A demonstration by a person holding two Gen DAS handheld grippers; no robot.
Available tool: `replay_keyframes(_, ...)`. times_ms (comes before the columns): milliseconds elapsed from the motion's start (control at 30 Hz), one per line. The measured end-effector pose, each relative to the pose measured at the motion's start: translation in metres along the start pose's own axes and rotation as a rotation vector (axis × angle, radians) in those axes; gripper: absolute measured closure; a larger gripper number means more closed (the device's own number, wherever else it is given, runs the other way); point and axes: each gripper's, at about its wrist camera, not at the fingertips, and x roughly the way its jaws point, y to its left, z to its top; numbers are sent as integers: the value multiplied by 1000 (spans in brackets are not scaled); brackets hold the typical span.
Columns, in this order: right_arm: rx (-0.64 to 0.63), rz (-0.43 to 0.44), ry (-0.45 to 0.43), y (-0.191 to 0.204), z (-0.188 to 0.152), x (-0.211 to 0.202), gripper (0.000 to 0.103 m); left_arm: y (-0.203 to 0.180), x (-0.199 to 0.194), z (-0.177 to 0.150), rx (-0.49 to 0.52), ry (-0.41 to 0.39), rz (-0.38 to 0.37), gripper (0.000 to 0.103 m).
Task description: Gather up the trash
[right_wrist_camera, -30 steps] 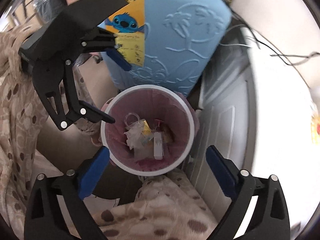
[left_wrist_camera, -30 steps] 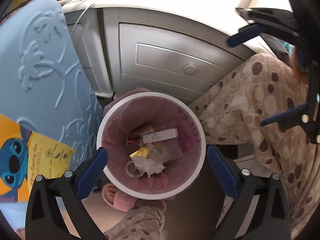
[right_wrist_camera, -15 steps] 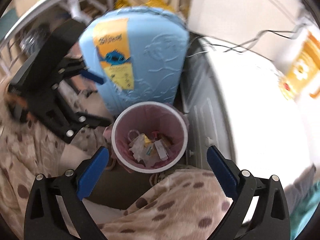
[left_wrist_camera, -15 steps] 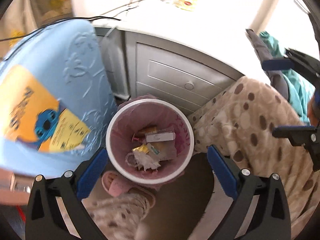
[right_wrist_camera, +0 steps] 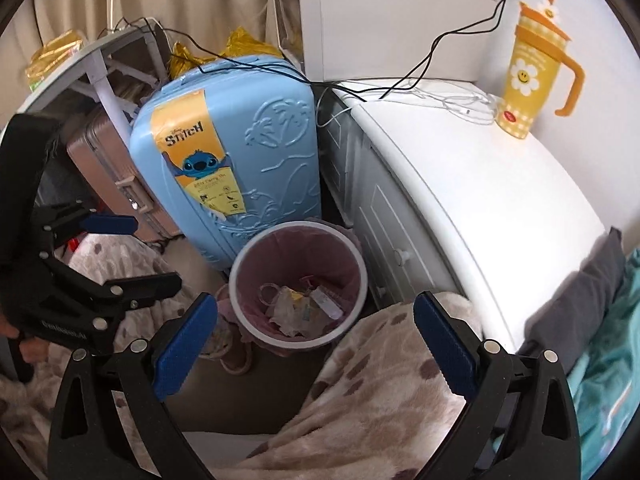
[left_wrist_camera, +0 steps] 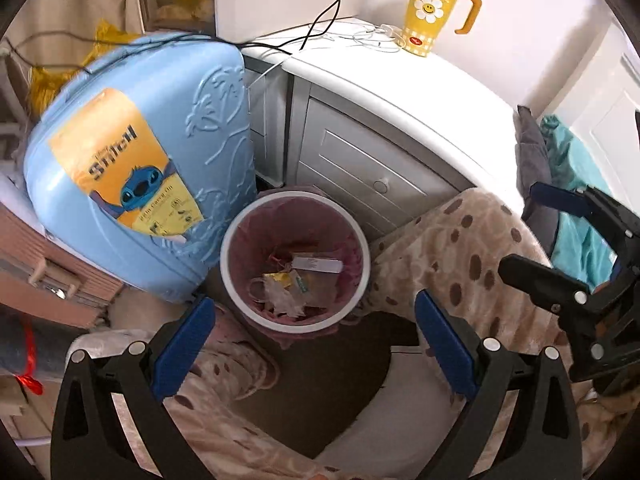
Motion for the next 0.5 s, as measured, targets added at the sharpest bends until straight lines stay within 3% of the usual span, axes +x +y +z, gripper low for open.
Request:
replay_keyframes(100,10,-7,-10,0,-1,-2,7,-5,-5,1,23,-9,46,5)
replay_keyframes(500,44,-3,-16,-7,-8,-4,7,-11,-17,2,16,-52,41,5)
